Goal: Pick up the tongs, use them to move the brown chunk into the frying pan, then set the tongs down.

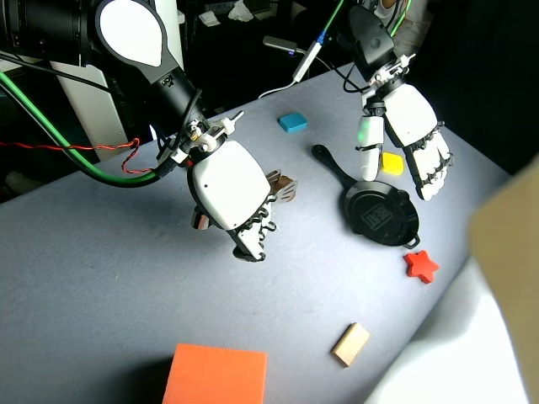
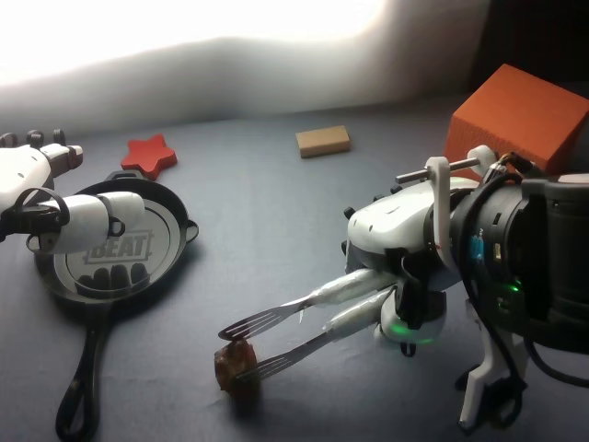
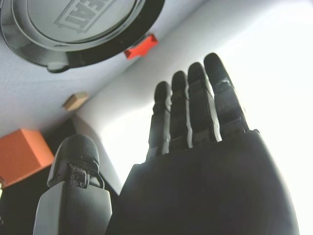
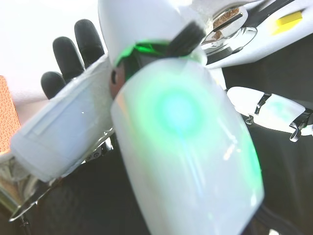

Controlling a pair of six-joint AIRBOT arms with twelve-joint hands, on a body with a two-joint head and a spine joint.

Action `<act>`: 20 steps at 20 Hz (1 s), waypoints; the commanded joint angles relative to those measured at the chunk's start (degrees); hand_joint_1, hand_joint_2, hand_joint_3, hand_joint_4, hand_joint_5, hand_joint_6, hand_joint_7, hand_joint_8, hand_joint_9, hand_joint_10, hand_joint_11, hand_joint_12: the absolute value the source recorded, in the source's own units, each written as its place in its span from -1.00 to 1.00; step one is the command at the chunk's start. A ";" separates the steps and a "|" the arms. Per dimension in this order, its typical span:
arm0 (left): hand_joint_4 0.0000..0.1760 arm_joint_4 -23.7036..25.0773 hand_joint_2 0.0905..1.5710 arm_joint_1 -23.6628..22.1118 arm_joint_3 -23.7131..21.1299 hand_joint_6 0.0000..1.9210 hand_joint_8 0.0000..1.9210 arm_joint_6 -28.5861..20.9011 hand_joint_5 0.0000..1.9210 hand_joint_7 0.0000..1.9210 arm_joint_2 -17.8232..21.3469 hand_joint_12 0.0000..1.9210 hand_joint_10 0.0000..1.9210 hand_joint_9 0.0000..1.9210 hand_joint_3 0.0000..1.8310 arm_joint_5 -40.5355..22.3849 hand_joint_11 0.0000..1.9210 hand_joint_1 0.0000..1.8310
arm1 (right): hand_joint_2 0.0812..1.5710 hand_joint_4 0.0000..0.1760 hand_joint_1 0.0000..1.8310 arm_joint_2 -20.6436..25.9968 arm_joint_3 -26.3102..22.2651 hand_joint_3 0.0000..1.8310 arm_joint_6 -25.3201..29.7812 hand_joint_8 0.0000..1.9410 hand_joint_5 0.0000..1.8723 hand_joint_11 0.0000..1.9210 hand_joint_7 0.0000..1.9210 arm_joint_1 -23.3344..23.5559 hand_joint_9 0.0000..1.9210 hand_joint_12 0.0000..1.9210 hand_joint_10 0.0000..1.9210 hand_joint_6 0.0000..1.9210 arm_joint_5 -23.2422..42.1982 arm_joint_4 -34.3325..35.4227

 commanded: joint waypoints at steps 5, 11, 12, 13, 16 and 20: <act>-1.00 2.99 0.51 0.00 0.07 -1.00 -1.00 -0.10 -0.83 -0.81 0.63 -0.43 -1.00 -0.83 -1.00 -4.17 -1.00 -1.00 | 0.41 -1.00 0.16 -0.44 0.20 -1.00 0.14 -0.98 -0.16 -0.83 -0.10 -0.87 -0.35 0.56 -0.48 -0.95 1.67 -4.06; -1.00 2.99 0.53 0.02 0.07 -0.99 -1.00 -0.10 -0.82 -0.81 0.63 -0.47 -1.00 -0.84 -1.00 -4.17 -1.00 -1.00 | 0.49 -1.00 0.19 -1.21 0.61 -0.97 -0.11 -0.97 -0.14 -0.71 0.00 -1.06 -0.25 0.52 -0.48 0.05 1.81 -4.22; -1.00 2.99 0.53 0.04 0.07 -0.99 -1.00 -0.10 -0.82 -0.81 0.63 -0.47 -1.00 -0.84 -1.00 -4.17 -1.00 -1.00 | 0.54 -1.00 0.18 -1.39 0.68 -0.99 -0.13 -0.97 -0.20 -0.71 0.01 -1.14 -0.25 0.55 -0.47 0.33 1.83 -4.52; -1.00 3.00 0.53 0.05 0.07 -0.99 -1.00 -0.10 -0.82 -0.81 0.63 -0.47 -1.00 -0.84 -1.00 -4.17 -1.00 -1.00 | 0.55 -1.00 0.18 -1.65 0.80 -1.00 -0.12 -0.97 -0.21 -0.68 0.03 -1.20 -0.24 0.56 -0.46 0.37 1.84 -4.81; -1.00 3.00 0.52 0.12 0.07 -0.99 -0.99 -0.07 -0.83 -0.81 0.63 -0.48 -0.99 -0.84 -1.00 -4.17 -1.00 -1.00 | 0.53 -1.00 0.20 -2.30 1.29 -1.00 -0.16 -0.95 -0.16 -0.61 0.10 -1.11 -0.15 0.60 -0.41 0.31 1.95 -4.84; -1.00 3.00 0.52 0.21 0.16 -1.00 -1.00 -0.07 -0.83 -0.83 0.63 -0.53 -0.99 -0.87 -1.00 -4.17 -1.00 -1.00 | 0.48 -1.00 0.22 -2.82 1.73 -1.00 -0.34 -0.95 -0.09 -0.51 0.17 -0.97 -0.07 0.59 -0.41 0.22 2.09 -4.96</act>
